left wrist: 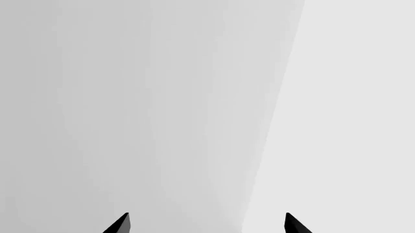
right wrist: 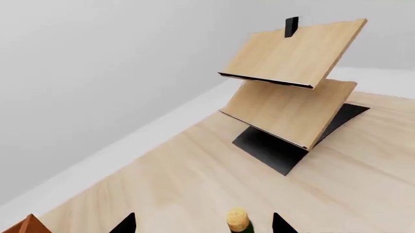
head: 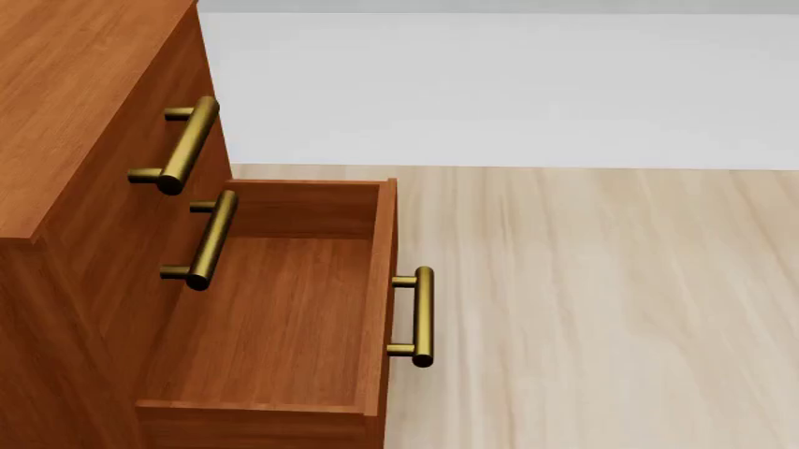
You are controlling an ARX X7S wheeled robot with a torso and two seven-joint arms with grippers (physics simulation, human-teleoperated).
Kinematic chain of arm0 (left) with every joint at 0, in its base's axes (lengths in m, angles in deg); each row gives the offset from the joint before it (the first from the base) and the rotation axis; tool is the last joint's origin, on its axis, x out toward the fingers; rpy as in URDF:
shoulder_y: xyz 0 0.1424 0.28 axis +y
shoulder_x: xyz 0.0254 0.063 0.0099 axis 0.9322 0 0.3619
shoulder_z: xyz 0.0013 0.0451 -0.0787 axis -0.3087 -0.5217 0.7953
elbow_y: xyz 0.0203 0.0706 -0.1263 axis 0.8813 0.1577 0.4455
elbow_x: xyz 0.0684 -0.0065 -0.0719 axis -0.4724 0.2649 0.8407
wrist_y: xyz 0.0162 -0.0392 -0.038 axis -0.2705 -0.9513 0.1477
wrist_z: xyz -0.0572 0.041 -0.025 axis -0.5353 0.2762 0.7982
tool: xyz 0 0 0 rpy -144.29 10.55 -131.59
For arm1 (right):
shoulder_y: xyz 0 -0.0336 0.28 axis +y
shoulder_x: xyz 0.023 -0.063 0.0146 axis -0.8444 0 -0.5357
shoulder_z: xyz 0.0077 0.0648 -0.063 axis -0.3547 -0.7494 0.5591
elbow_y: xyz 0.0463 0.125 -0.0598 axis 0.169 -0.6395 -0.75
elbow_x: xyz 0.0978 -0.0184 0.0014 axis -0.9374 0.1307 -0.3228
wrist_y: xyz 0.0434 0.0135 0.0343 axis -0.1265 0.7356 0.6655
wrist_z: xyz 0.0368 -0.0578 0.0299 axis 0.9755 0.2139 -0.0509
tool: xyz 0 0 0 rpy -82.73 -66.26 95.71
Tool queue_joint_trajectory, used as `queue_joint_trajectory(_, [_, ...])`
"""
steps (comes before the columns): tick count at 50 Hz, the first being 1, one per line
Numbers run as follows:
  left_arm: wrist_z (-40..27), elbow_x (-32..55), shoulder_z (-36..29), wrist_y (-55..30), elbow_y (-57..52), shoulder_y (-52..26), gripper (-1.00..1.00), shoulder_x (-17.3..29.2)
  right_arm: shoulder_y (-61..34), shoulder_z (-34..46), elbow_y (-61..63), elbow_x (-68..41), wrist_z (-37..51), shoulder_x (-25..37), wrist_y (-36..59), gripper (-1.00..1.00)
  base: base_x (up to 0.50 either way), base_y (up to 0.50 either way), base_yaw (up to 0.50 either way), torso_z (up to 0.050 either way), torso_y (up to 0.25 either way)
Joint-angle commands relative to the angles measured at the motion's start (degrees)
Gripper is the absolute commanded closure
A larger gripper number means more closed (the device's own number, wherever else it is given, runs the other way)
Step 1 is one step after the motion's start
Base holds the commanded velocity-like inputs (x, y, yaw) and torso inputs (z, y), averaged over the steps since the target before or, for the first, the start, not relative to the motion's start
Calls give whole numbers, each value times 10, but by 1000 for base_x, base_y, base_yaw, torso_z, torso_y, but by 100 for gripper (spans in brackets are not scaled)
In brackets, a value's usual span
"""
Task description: Put the wine bottle in the bottom drawer of the cabinet.
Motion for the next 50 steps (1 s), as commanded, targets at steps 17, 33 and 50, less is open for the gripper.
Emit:
queue_joint_trajectory(17, [7,0,1,1,3,5,-100,-2,-61,65,10,194,-49,-10,98,-100,0,0,0,0,0])
queue_joint_trajectory(33, [9,-3,-4,2,4,6,-100,-3,-89,154,20,331,-109,-20,136,-100,0,0,0,0,0])
queue_joint_trajectory(50, [10,-6,-8,3,3,6,-100,-3,-82,257,-7,487,-179,-39,105,-100,0,0,0,0,0])
